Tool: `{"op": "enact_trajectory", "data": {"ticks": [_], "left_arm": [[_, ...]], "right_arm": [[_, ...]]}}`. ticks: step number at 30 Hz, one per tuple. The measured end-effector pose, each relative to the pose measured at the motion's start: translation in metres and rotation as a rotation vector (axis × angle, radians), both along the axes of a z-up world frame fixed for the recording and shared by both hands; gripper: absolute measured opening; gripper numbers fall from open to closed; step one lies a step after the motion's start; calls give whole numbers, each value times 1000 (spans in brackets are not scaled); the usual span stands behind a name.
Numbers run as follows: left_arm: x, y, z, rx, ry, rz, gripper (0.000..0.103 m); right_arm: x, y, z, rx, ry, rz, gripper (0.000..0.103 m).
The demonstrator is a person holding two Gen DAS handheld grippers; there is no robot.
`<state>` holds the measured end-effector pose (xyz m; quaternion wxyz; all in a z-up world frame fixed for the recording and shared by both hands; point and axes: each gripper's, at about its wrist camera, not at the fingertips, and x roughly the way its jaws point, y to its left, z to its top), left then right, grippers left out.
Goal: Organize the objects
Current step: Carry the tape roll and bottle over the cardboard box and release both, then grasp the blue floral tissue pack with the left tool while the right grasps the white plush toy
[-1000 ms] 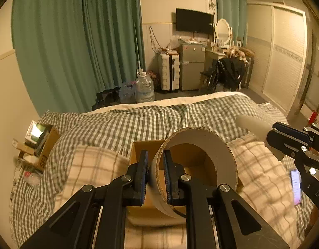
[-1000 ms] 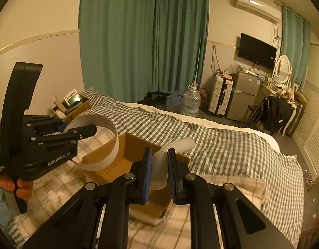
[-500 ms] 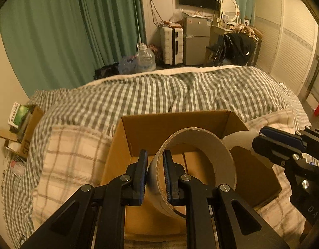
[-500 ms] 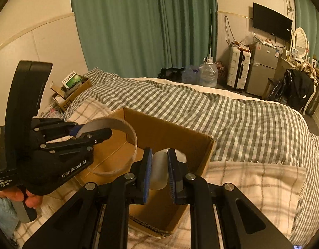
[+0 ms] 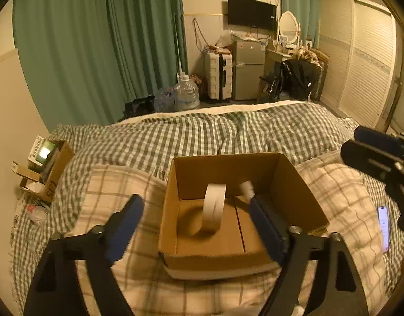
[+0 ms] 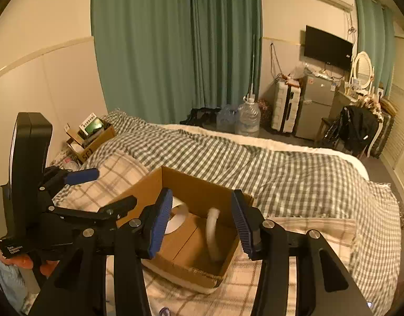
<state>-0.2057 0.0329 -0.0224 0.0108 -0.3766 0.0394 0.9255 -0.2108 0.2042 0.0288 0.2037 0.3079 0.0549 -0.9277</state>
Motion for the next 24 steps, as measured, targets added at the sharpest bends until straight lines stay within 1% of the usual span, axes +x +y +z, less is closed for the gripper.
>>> {"op": "enact_trajectory", "data": {"ticks": [3, 6, 9, 11, 12, 15, 16, 19, 22, 24], "left_arm": [[18, -3, 12, 0, 21, -2, 91], [36, -9, 23, 8, 44, -1, 95], [58, -16, 33, 10, 68, 5, 96], [75, -22, 39, 16, 82, 6, 97], [82, -23, 41, 20, 88, 7, 98], [105, -28, 43, 30, 101, 11, 103], [112, -29, 42, 34, 101, 9, 103], [131, -27, 33, 47, 91, 7, 103], [148, -21, 15, 47, 71, 9, 103], [157, -16, -2, 45, 46, 7, 103]], "right_arm": [[21, -1, 16, 15, 21, -20, 50], [45, -3, 28, 32, 42, -26, 54], [69, -5, 42, 58, 65, -32, 58], [86, -5, 50, 74, 82, -33, 62], [96, -6, 54, 80, 94, -32, 66], [126, -7, 57, 93, 111, -22, 75], [134, -7, 55, 99, 112, -18, 79], [149, -8, 45, 114, 102, -10, 85], [160, -11, 23, 147, 81, -11, 86], [165, -12, 2, 165, 61, -16, 87]]}}
